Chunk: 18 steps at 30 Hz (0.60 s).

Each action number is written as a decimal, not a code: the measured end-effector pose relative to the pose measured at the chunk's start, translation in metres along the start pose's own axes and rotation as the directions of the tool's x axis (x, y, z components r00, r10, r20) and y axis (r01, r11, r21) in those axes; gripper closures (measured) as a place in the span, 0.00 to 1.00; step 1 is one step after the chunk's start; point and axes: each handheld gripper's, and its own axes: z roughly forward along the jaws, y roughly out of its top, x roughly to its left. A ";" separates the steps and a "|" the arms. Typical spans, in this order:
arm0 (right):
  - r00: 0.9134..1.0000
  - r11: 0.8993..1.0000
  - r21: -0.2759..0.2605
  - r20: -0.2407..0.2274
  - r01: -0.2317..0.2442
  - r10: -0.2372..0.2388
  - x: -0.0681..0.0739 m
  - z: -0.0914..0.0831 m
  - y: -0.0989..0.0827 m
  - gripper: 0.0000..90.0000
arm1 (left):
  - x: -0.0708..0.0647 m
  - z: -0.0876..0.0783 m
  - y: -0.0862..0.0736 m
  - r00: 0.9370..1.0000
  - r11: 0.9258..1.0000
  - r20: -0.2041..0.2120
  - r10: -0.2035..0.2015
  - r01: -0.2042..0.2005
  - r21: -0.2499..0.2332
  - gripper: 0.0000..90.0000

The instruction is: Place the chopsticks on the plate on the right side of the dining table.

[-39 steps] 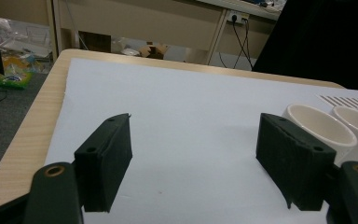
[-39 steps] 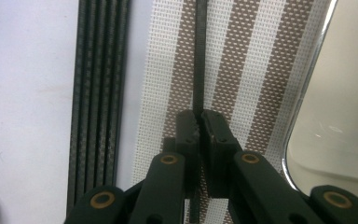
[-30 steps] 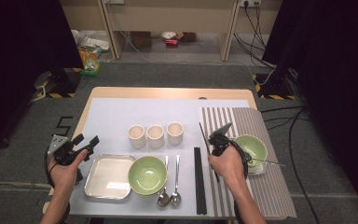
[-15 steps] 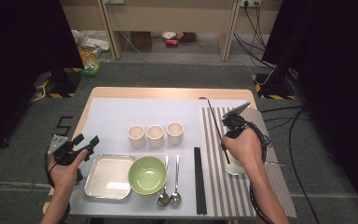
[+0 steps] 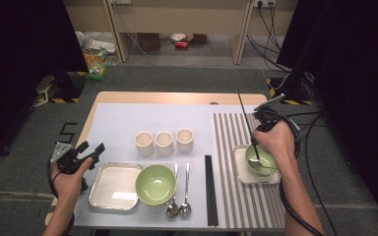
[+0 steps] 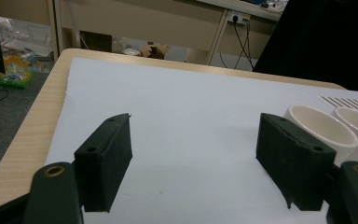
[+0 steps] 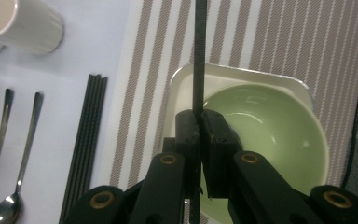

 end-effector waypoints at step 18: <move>0.987 0.987 0.005 0.029 0.159 -0.159 -0.040 0.003 0.016 0.96 | 0.000 0.002 -0.002 1.000 1.000 -0.001 -0.004 0.004 0.006 0.29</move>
